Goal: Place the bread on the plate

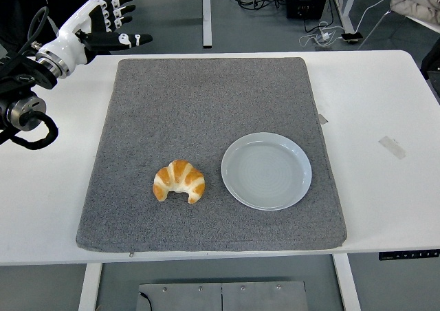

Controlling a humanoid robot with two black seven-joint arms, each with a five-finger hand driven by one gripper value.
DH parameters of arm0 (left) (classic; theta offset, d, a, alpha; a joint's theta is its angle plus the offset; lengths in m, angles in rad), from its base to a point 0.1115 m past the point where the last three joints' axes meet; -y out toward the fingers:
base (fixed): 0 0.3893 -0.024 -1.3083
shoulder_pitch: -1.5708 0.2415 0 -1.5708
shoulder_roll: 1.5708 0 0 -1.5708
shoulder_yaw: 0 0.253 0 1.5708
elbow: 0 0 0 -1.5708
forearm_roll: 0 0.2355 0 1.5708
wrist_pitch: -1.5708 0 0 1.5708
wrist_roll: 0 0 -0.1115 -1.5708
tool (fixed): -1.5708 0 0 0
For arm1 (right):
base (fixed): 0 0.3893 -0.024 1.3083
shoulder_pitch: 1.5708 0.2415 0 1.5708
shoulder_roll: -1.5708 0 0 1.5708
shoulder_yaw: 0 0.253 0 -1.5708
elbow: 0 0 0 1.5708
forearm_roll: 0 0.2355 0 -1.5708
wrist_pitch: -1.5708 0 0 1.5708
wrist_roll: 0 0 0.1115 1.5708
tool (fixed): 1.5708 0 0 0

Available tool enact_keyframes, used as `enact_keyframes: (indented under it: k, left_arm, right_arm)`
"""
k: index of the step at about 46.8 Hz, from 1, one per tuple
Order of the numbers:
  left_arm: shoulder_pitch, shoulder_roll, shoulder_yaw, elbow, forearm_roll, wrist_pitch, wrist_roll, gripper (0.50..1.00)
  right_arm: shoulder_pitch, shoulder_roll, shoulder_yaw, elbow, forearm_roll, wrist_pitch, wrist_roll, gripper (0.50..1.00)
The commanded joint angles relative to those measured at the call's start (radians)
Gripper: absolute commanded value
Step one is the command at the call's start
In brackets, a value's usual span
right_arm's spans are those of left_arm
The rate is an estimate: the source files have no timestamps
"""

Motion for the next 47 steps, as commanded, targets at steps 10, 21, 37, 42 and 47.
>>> enact_keyframes:
  k: [10,21,37,42,47]
  left_arm:
    - [-0.018,0.102,0.039,-0.172,0.208,0.056,0.038,0.968]
    - [-0.041,0.145,0.102,-0.264,0.332,0.056,0.092,0.969]
    - [-0.039,0.176,0.128,-0.353,0.53,0.053,0.257,0.969]
    - [-0.039,0.179,0.134,-0.376,0.569,0.053,0.265,0.969]
    - [-0.039,0.19,0.137,-0.405,0.624,0.053,0.273,0.969]
  right_arm:
    - [0.0,0.0,0.0,0.0,0.001,0.0,0.0,1.0]
    - [0.001,0.0,0.0,0.0,-0.001,0.0,0.0,1.0]
    - [0.0,0.0,0.0,0.0,-0.001,0.0,0.0,1.0]
    - [0.0,0.0,0.0,0.0,-0.001,0.0,0.0,1.0]
    - [0.0,0.0,0.0,0.0,0.001,0.0,0.0,1.0]
